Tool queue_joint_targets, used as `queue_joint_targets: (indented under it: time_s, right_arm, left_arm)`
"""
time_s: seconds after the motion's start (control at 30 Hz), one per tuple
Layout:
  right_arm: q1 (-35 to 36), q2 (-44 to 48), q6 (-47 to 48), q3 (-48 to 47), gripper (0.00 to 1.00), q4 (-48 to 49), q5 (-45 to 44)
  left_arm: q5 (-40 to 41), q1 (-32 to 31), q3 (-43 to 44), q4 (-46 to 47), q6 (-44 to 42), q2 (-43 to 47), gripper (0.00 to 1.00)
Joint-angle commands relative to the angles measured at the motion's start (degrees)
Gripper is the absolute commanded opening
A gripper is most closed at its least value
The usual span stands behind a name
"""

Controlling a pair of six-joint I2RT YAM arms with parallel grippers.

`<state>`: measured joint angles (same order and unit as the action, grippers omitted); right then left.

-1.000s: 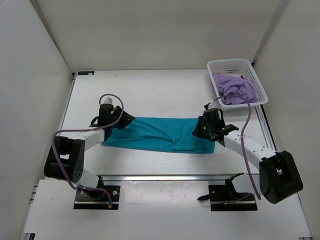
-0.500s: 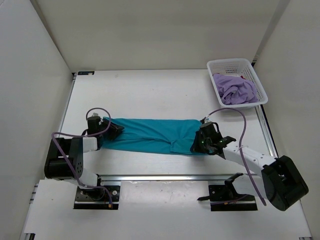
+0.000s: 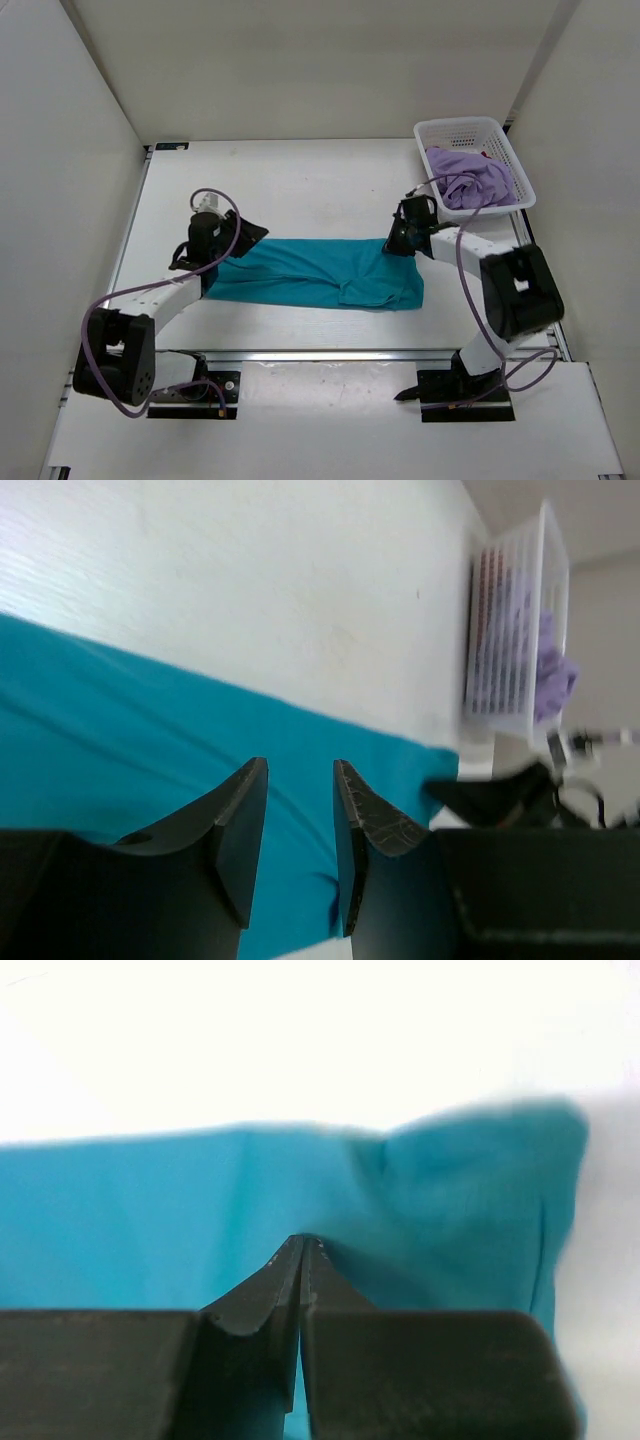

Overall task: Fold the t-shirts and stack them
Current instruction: Rotate the tshirt 90 degrees

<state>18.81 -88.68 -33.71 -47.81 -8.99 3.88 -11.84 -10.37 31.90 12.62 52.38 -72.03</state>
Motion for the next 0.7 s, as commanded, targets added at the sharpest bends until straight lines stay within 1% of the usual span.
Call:
queue_joint_targets:
  time_s: [0.0,0.07,0.1,0.13,0.17,0.2,0.23,0.27,0.3,0.33,0.37,0.4,0.43,0.47,0.5,0.53,0.57,0.63,0.67]
  right_arm:
    - [-1.49,-8.84,1.55,-6.05,0.0,1.0,1.56]
    - [-1.84,-13.78,2.34,-12.01,0.0,-0.31,2.09]
    - [-2.02,-17.28,2.51,-16.57,0.0,-1.37,3.23]
    - [-2.46,-21.49,2.69,-18.96,0.0,-2.86,4.46]
    - [-3.07,-23.18,2.86,-24.99,0.0,-4.0,5.6]
    - [-2.9,-27.72,3.13,-32.27,0.0,-6.8,6.74]
    - [-3.25,-32.64,3.3,-36.35,0.0,-9.87,8.15]
    - [-3.34,-35.65,4.0,-45.17,0.0,-12.25,8.94]
    - [-3.43,-41.25,4.27,-55.36,0.0,-15.67,10.0]
    - [-3.51,-47.66,4.36,-61.55,0.0,-21.27,10.53]
    - [-3.43,-51.03,5.32,-75.01,0.0,-23.85,10.53]
    - [-3.17,-58.89,5.06,-91.68,0.0,-28.84,11.32]
    - [-4.03,-67.85,4.45,-101.5,0.0,-32.89,13.24]
    - [-5.17,-71.94,1.4,-112.65,0.0,-32.84,15.52]
    - [-6.14,-67.11,-0.72,-99.97,0.0,-22.57,21.46]
    - [-7.28,-61.92,-4.13,-94.97,0.0,-14.55,23.09]
    - [-7.64,-59.78,-4.08,-90.49,0.0,-13.43,22.67]
    - [-6.69,-56.52,1.0,-93.24,0.0,-17.61,20.48]
    - [-5.9,-55.73,4.76,-98.47,0.0,-20.33,19.86]
  left_arm:
    - [-1.52,-5.17,1.32,-2.6,-3.68,-0.83,0.43]
    - [-1.79,-7.02,1.15,-3.04,-4.21,-0.57,0.43]
    - [-2.05,-7.81,0.71,-2.78,-4.48,-0.22,0.43]
    - [-1.96,-8.26,-0.16,-3.04,-4.39,0.57,0.42]
    - [-2.14,-8.35,-0.69,-2.87,-4.39,1.44,0.43]
    - [-2.31,-8.0,-1.48,-3.13,-4.74,1.98,0.43]
    - [-2.75,-7.82,-2.1,-3.48,-4.74,2.5,0.43]
    - [-2.49,-7.56,-2.02,-3.66,-5.0,3.12,0.42]
    - [-2.75,-7.21,-2.45,-4.27,-5.09,3.47,0.44]
    - [-2.84,-6.95,-2.98,-4.53,-4.92,4.08,0.44]
    - [-2.76,-6.86,-2.81,-5.15,-5.35,4.44,0.44]
    - [-2.75,-6.77,-3.07,-5.41,-5.62,4.35,0.44]
    - [-2.23,-6.77,-3.07,-6.11,-5.8,4.44,0.43]
    - [-2.23,-7.29,-2.99,-6.47,-6.32,4.62,0.44]
    - [-1.88,-7.82,-2.55,-7.78,-6.59,4.62,0.43]
    - [-1.61,-8.87,-1.94,-9.09,-6.76,4.53,0.44]
    - [-0.57,-9.4,-1.84,-10.59,-7.46,4.62,0.44]
    - [0.23,-10.98,-1.84,-11.74,-8.43,4.79,0.44]
    - [0.84,-11.07,-2.1,-11.4,-8.61,4.88,0.44]
